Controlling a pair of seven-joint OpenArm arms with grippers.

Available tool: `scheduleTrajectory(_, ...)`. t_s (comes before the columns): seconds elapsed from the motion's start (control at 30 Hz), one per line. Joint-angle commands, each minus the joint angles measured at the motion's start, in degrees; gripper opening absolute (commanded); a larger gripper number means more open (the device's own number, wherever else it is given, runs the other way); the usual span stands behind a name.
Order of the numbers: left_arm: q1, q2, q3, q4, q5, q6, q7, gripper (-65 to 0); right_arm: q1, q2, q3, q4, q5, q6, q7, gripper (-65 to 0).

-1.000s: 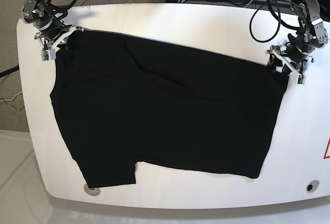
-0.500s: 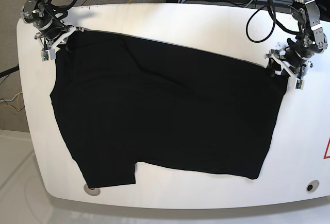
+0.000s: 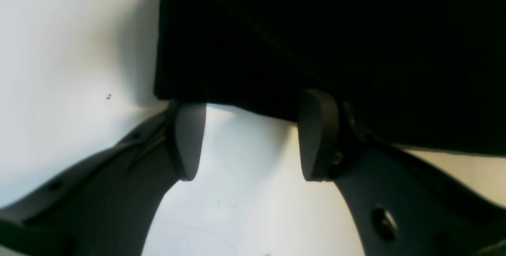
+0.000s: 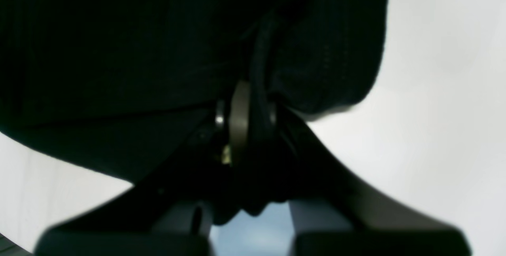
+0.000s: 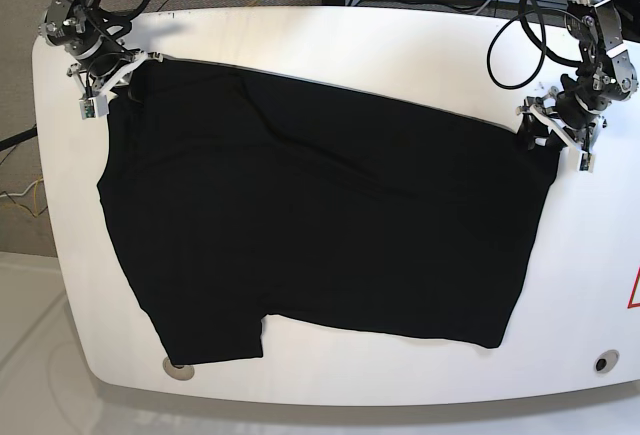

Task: Fold the T-shirt properly
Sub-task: 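Lower the left gripper onto the black shirt's corner and close it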

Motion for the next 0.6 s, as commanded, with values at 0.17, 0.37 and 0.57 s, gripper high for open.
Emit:
scheduleTrajectory(0.17, -0.29, -0.33, 0.48, -0.29, -0.22, 0.52, -3.44, -63.3, 0.03, 0.88, 0.25, 0.61, 0.13, 0.61, -0.31, -65.0)
scheduleTrajectory(0.37, 0.24, -0.53, -1.24, 0.30, -1.34, 0.84, -4.83, -65.0, -0.08, 0.87, 0.34, 0.67, 0.02, 0.97, -0.44, -65.0)
scheduleTrajectory(0.57, 0.85, -0.67, -3.68, 1.02, -1.88, 0.99, -4.07, -65.0, -0.13, 0.97, 0.37, 0.75, 0.12, 0.97, -0.23, -65.0)
